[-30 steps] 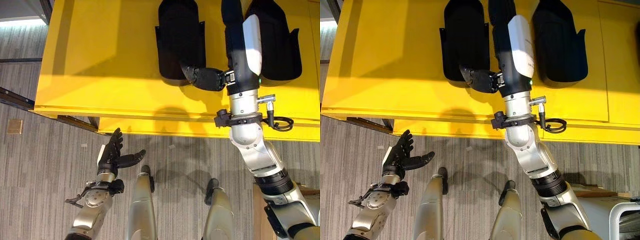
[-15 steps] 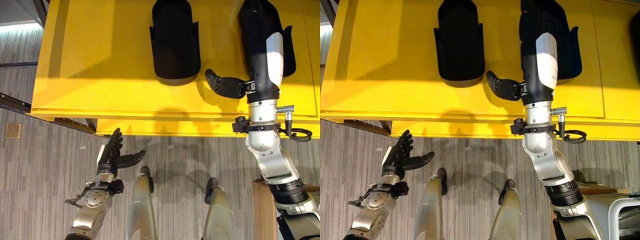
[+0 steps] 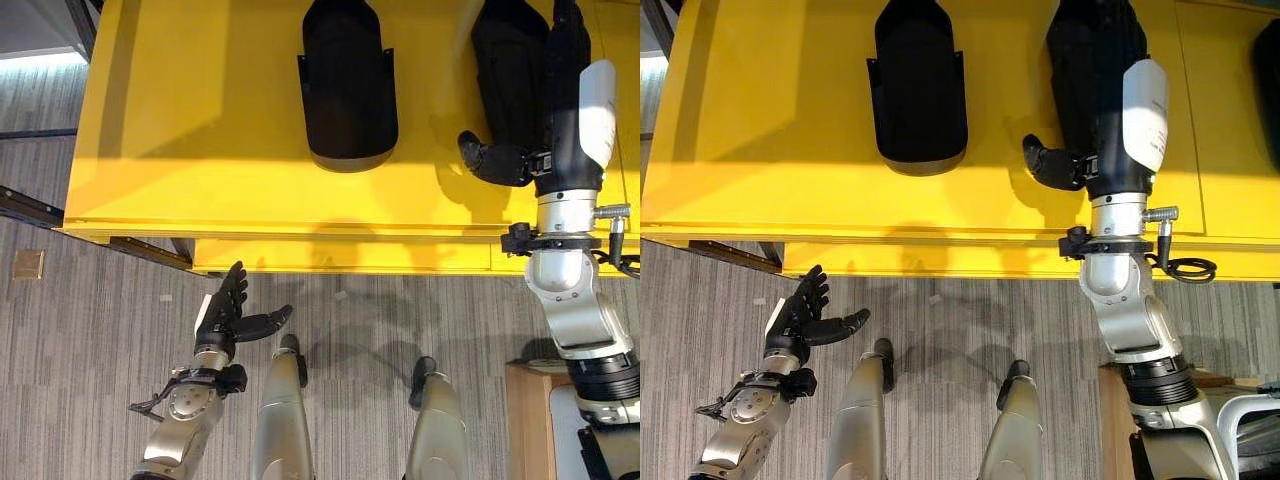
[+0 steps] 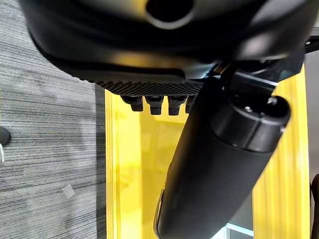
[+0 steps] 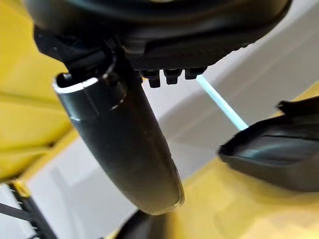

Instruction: Move parts from the plastic box to the shelf.

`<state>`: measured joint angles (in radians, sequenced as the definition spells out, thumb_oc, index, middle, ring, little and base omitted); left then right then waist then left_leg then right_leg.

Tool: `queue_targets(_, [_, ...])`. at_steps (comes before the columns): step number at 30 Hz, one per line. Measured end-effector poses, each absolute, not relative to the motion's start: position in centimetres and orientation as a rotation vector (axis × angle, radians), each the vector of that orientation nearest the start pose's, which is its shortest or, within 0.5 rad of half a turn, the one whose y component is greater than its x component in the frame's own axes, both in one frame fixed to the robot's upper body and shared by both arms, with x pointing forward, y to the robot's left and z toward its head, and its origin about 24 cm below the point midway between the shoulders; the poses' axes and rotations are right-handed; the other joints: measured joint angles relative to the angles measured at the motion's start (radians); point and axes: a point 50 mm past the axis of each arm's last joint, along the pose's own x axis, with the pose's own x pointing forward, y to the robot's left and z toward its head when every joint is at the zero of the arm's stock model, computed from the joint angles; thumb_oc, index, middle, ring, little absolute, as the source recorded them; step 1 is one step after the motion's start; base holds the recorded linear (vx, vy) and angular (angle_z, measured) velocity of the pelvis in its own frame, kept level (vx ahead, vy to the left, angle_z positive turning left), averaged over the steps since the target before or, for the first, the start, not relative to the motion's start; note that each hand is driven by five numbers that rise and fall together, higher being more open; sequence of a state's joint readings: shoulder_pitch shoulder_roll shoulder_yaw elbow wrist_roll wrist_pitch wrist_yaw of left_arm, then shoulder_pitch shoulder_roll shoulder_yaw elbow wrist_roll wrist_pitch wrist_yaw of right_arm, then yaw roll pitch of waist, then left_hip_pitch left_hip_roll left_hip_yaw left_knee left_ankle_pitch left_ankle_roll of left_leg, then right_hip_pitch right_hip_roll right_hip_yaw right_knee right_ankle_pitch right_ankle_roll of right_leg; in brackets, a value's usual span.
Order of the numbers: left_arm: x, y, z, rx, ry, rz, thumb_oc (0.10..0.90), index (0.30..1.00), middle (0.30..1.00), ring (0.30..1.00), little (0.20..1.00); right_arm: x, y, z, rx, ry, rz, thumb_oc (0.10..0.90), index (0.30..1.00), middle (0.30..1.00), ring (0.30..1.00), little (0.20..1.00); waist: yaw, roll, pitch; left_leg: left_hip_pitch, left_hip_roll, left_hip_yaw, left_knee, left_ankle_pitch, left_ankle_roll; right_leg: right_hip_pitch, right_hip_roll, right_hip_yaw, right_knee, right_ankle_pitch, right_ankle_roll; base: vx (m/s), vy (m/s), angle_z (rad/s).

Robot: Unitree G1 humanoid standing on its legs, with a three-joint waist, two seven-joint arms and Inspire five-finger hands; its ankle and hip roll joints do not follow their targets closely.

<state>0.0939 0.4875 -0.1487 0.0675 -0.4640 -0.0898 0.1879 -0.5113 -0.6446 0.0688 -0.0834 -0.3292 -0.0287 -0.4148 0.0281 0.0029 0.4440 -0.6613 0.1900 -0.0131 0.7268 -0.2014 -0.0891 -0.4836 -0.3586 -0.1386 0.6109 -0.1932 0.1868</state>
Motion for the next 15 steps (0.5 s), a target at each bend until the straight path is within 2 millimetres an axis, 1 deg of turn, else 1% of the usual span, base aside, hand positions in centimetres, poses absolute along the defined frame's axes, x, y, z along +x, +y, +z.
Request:
queue_targets(3, [22.9,22.9,2.3,0.031,0.13,0.108,0.9,1.0,1.0,1.0,1.0,30.1,-21.6,24.3,-0.827,-0.782,-0.389,0.9,1.0,1.0,1.0,1.0,0.001,0.0,0.0,0.0,0.0,0.001,-0.003,0.0,0.0,0.0,0.0,0.0,0.0,0.0,0.0,0.0,0.0,0.0])
queue_targets(7, [22.9,22.9,2.4,0.031,0.126,0.11,0.9,1.0,1.0,1.0,1.0,30.1,-21.6,24.2,-0.829,-0.778,-0.387,0.9,1.0,1.0,1.0,1.0,-0.002,0.0,0.0,0.0,0.0,0.002,-0.006,0.0,0.0,-0.001,0.0,0.0,0.0,0.0,0.0,0.0,0.0,0.0])
queue_targets(10, [22.9,22.9,2.5,0.031,0.124,0.111,0.9,1.0,1.0,1.0,1.0,30.1,-21.8,23.8,-0.833,-0.763,-0.384,0.9,1.0,1.0,1.0,1.0,0.001,0.0,0.0,0.002,0.0,0.003,-0.009,0.0,0.0,-0.001,0.0,-0.001,-0.001,0.0,0.001,0.0,0.0,0.0])
queue_targets(14, [22.9,23.0,2.5,0.031,0.123,0.113,0.9,1.0,1.0,1.0,1.0,29.8,-22.3,22.0,-0.845,-0.697,-0.367,0.9,1.0,1.0,1.0,1.0,0.003,0.0,0.0,0.013,0.0,0.005,-0.015,0.001,-0.001,0.007,-0.001,0.0,-0.004,0.002,0.004,0.0,-0.009,0.0])
queue_targets(15, [22.9,23.0,2.5,0.031,0.122,0.115,0.9,1.0,1.0,1.0,1.0,29.6,-22.6,21.1,-0.846,-0.664,-0.363,0.9,1.0,1.0,1.0,1.0,0.002,0.0,0.0,0.022,0.0,0.007,-0.019,0.001,-0.001,0.013,-0.001,0.0,-0.006,0.002,0.004,-0.01,-0.047,-0.01])
